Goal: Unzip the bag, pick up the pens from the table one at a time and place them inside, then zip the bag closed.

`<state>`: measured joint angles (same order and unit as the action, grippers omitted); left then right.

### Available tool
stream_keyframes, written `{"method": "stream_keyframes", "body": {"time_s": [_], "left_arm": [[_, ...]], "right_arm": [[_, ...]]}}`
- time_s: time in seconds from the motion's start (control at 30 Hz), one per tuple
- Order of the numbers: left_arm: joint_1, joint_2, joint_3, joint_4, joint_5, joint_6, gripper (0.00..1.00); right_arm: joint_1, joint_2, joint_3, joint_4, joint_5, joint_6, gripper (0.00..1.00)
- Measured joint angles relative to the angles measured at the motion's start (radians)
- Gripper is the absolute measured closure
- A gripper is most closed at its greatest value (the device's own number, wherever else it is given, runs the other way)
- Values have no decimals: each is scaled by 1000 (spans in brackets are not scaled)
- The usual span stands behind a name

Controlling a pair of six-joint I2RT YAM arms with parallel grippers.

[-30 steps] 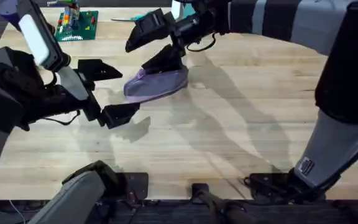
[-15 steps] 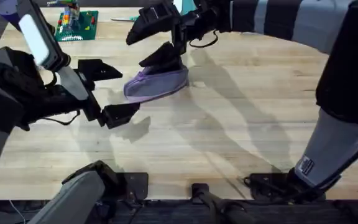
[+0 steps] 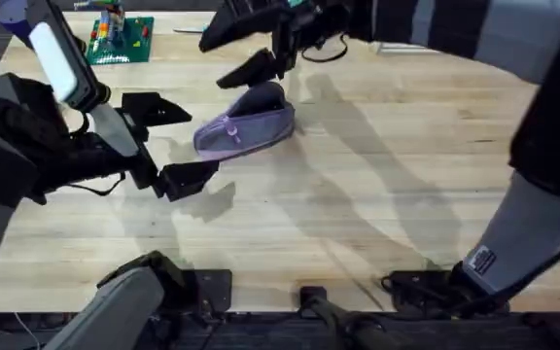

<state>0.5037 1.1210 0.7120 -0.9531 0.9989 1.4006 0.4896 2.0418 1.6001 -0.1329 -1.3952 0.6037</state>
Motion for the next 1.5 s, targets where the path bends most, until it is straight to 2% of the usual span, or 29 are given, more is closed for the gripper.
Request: {"method": "stream_keyframes", "body": {"time_s": [0.2, 0.43, 0.53, 0.7, 0.9, 1.03, 1.23, 1.5], "left_arm": [[0, 0, 0, 0, 0, 0, 7], [0, 0, 0, 0, 0, 0, 7], [0, 0, 0, 0, 0, 0, 7], [0, 0, 0, 0, 0, 0, 7], [0, 0, 0, 0, 0, 0, 7], [0, 0, 0, 0, 0, 0, 7], [0, 0, 0, 0, 0, 0, 7], [0, 0, 0, 0, -1, 0, 7]], "right_arm": [[0, -74, 4, 17, 32, 3, 6], [1, -124, 14, -31, 163, -40, 6], [5, -154, 14, -167, 293, -122, 6], [29, -236, 14, -378, 595, -308, 6], [84, -352, 15, -504, 927, -500, 6], [127, -401, 15, -573, 1073, -571, 6], [179, -424, 15, -632, 1158, -605, 6], [228, -424, 16, -652, 1163, -612, 6]]}}
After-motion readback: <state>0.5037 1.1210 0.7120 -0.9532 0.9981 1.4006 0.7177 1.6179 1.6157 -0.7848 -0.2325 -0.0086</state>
